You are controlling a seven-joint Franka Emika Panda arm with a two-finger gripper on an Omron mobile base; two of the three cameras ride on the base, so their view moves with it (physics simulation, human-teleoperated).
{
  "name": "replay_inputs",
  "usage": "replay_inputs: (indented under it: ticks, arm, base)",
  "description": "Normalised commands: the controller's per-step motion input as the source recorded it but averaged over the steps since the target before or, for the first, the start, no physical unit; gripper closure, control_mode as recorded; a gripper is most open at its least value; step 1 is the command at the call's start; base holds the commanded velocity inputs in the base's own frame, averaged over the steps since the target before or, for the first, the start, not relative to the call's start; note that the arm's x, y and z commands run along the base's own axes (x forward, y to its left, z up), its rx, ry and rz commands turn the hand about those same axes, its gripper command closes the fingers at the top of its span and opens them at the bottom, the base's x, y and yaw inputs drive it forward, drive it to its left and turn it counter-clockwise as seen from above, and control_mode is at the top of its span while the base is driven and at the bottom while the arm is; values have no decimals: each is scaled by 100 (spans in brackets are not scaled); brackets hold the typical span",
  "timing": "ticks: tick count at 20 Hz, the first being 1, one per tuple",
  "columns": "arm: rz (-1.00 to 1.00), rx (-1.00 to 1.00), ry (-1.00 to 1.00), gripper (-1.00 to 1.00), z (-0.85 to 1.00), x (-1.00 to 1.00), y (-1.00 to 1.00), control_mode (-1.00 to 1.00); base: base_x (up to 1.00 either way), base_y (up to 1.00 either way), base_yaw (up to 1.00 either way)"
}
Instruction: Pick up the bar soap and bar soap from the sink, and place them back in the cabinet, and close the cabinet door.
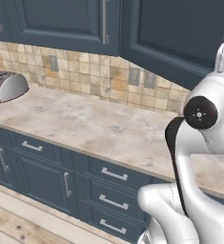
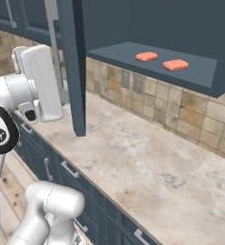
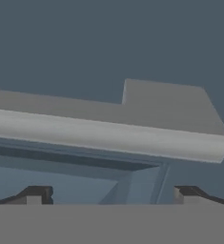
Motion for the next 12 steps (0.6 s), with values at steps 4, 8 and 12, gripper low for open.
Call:
replay_inputs:
  ticks: [4, 8, 12]
  arm:
    - [5, 8, 1, -100, 0, 26, -23, -100]
    - [5, 8, 0, -100, 0, 26, -27, -100]
    - [5, 7, 0, -100, 0, 29, -28, -100]
  base:
    - [0, 0, 0]
    - [0, 0, 0]
    - [0, 0, 0]
